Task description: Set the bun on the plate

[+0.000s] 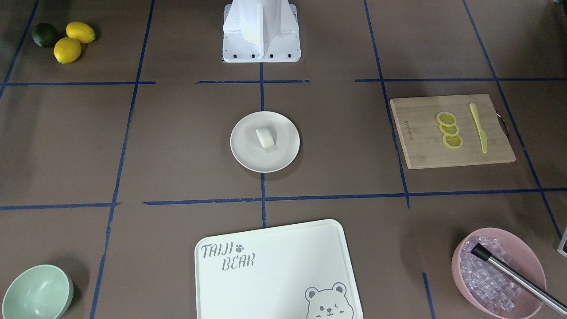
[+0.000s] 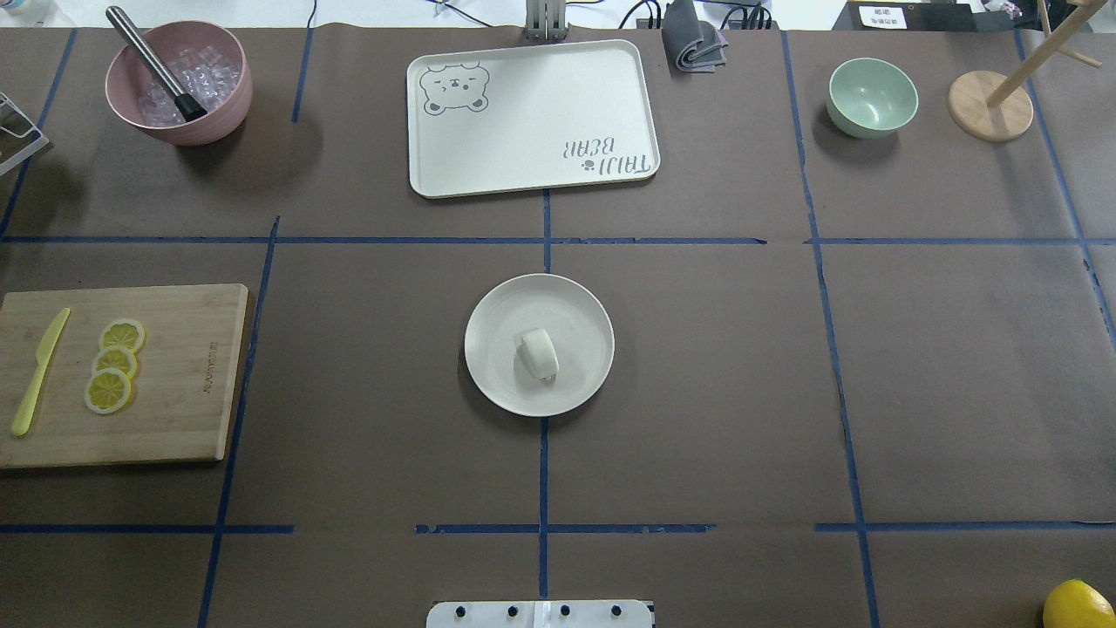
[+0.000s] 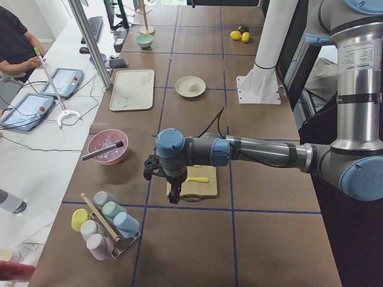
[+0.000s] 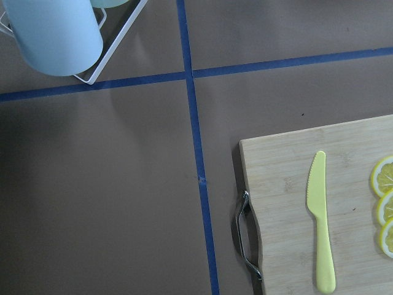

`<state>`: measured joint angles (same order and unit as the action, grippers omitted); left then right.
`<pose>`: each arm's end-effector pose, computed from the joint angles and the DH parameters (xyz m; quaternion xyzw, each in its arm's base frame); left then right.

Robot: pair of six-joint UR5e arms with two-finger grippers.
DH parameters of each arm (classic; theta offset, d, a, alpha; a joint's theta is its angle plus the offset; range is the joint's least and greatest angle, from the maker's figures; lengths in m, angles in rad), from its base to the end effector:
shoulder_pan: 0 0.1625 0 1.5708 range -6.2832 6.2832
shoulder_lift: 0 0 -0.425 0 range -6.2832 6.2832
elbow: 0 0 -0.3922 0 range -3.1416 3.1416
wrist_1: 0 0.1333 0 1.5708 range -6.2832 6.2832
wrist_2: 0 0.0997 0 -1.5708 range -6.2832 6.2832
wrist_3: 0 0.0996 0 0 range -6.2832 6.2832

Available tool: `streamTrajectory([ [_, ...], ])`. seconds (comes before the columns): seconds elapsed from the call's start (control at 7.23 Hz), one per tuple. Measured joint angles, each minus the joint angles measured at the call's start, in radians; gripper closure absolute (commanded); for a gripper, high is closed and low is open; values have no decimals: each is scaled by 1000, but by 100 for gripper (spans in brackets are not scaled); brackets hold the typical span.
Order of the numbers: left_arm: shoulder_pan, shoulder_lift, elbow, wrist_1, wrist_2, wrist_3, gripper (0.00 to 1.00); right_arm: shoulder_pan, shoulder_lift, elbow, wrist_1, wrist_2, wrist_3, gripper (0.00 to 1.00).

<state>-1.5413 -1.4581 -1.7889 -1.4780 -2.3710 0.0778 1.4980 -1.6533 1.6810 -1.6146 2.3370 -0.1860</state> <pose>-0.0488 -0.4444 0.6117 0.0152 0.3892 0.0518 0.9195 0.0309 -0.4590 0.6486 0.0137 -0.3736 -0.1167 0.9201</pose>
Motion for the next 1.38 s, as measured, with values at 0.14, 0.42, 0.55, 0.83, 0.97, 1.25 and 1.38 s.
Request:
streamTrajectory([
  [0.14, 0, 0, -1, 0, -1, -24, 0, 6, 2, 1, -19, 21, 4, 0],
  [0.42, 0, 4, -1, -9, 3, -41, 0, 24, 4, 3, -31, 36, 7, 0],
  [0.55, 1, 6, 2, -16, 5, -41, 0, 29, 5, 3, -32, 33, 7, 0],
  [0.83, 1, 8, 16, -25, 5, -40, 0, 31, 4, 4, -30, 29, 6, 0],
  [0.97, 2, 6, 13, -26, 4, -40, 0, 31, 2, 4, -28, 28, 6, 0],
  [1.25, 4, 0, 10, -23, 5, -42, 0, 31, 1, 2, -26, 29, 6, 0],
  [1.38, 4, 1, 10, -21, 7, -41, 0, 31, 2, 0, -25, 30, 6, 0],
])
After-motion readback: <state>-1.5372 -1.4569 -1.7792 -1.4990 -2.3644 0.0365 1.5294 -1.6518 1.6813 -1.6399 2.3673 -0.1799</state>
